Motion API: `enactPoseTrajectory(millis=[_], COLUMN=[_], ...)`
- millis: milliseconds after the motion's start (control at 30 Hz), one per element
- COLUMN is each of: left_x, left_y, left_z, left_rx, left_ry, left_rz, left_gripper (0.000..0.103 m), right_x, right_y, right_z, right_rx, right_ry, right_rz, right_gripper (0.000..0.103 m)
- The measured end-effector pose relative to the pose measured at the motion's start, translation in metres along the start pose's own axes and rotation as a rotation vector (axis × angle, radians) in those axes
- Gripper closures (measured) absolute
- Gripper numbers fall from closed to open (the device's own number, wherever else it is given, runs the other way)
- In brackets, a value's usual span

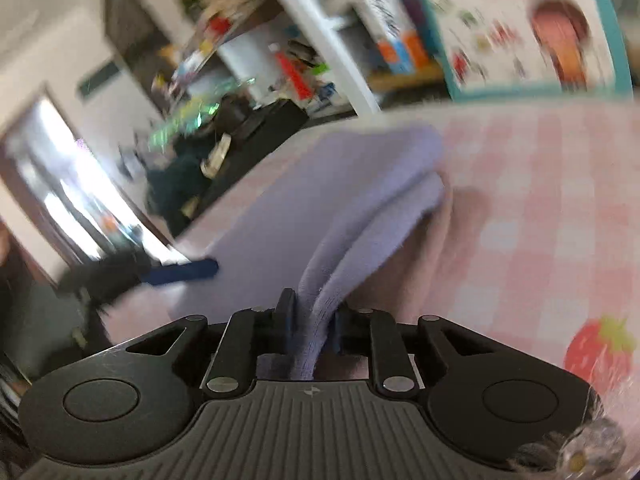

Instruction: Fold clothes

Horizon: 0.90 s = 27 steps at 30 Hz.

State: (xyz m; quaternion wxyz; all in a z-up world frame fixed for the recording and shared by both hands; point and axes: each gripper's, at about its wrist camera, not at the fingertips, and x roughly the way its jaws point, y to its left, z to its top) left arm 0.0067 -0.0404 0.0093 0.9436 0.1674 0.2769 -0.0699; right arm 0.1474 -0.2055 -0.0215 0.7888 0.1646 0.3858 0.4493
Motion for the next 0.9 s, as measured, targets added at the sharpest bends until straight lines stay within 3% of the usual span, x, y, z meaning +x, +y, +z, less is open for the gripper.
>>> enactPoseTrajectory(millis=[67,167,233,267,333,467,533,633,700,800,900], left_x=[-0.001,-0.001,-0.002,-0.003,-0.009,-0.020,-0.021,-0.022,-0.018,-0.010,-0.004], left_y=[0.002,0.005,0.007,0.008,0.013,0.031,0.041,0.055,0.062,0.071,0.080], left_z=[-0.001,0.000,0.001,0.002,0.007,0.013,0.013,0.012,0.009,0.003,0.000], left_rx=[-0.015,-0.027,-0.033,-0.041,-0.070,-0.137,-0.173,-0.226,-0.264,-0.311,-0.339], left_ry=[-0.005,-0.009,-0.010,-0.014,-0.038,-0.078,-0.075,-0.071,-0.053,-0.024,0.000], left_rz=[-0.009,-0.018,-0.021,-0.020,-0.002,0.027,0.029,0.033,0.028,0.008,-0.019], left_gripper=[0.040,0.040,0.040,0.040,0.040,0.037,0.036,0.036,0.036,0.036,0.034], right_x=[-0.004,-0.007,-0.005,-0.005,-0.004,-0.023,-0.029,-0.013,-0.015,-0.024,-0.037], right_y=[-0.010,-0.019,-0.017,-0.011,0.001,0.023,0.027,0.021,0.020,0.025,0.024], right_z=[0.002,0.001,0.002,0.002,0.002,0.010,0.004,-0.012,-0.016,-0.015,-0.024], right_rx=[0.072,0.123,0.118,0.087,0.024,-0.054,-0.062,-0.087,-0.087,-0.095,-0.053], right_ry=[-0.029,-0.053,-0.046,-0.040,-0.030,-0.071,-0.069,-0.003,-0.023,-0.038,-0.059], right_rz=[0.024,0.039,0.040,0.027,0.003,0.040,0.015,-0.097,-0.099,-0.126,-0.156], right_gripper=[0.073,0.073,0.076,0.086,0.088,0.088,0.088,0.088,0.087,0.080,0.064])
